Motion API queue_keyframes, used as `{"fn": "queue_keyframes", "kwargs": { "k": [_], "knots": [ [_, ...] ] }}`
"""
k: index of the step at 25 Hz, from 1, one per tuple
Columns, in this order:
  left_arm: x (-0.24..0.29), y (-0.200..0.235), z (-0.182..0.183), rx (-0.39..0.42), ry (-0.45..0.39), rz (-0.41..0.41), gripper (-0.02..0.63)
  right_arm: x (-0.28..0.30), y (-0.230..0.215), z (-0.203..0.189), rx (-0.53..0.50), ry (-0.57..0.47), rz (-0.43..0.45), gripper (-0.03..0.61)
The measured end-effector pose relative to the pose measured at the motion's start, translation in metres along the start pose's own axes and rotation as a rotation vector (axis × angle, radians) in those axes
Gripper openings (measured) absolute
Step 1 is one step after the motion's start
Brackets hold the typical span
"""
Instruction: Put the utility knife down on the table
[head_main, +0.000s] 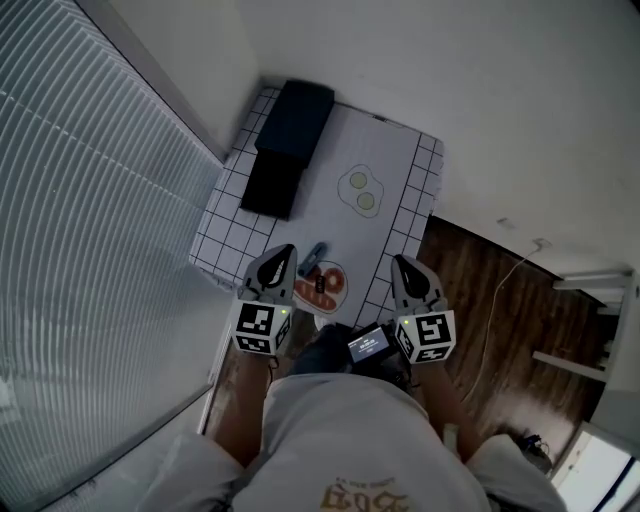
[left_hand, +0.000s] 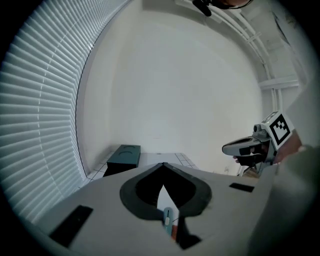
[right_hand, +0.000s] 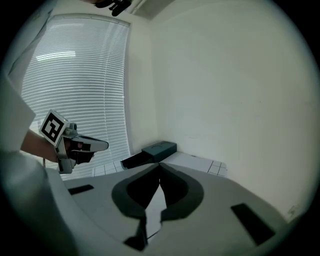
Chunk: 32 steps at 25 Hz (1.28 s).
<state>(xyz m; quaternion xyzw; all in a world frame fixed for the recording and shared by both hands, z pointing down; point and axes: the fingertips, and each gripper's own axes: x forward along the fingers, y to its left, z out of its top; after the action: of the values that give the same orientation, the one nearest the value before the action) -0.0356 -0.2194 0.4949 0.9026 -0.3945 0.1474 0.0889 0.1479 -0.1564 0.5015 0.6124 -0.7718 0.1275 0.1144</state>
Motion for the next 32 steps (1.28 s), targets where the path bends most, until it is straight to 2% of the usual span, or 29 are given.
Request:
{"fn": "queue_keyframes", "kwargs": {
  "k": [13,17,25,32],
  "knots": [
    [-0.020,-0.018,0.043,0.054,-0.086,-0.005,0.008,-0.024,0.011,0.049,-0.041,-0.130,0.008,0.008],
    [-0.027,-0.022,0.065,0.061,-0.139,0.003,0.008,-0.030,0.012,0.065,-0.046,-0.166,0.007,0.008],
    [-0.034,-0.027,0.094,0.081,-0.207,0.008,0.008,-0.038,0.013,0.082,-0.060,-0.203,0.000,0.008],
    [-0.044,-0.025,0.100,0.106,-0.225,0.040,0.008,-0.041,0.011,0.085,-0.060,-0.220,-0.005,0.008]
  ]
}}
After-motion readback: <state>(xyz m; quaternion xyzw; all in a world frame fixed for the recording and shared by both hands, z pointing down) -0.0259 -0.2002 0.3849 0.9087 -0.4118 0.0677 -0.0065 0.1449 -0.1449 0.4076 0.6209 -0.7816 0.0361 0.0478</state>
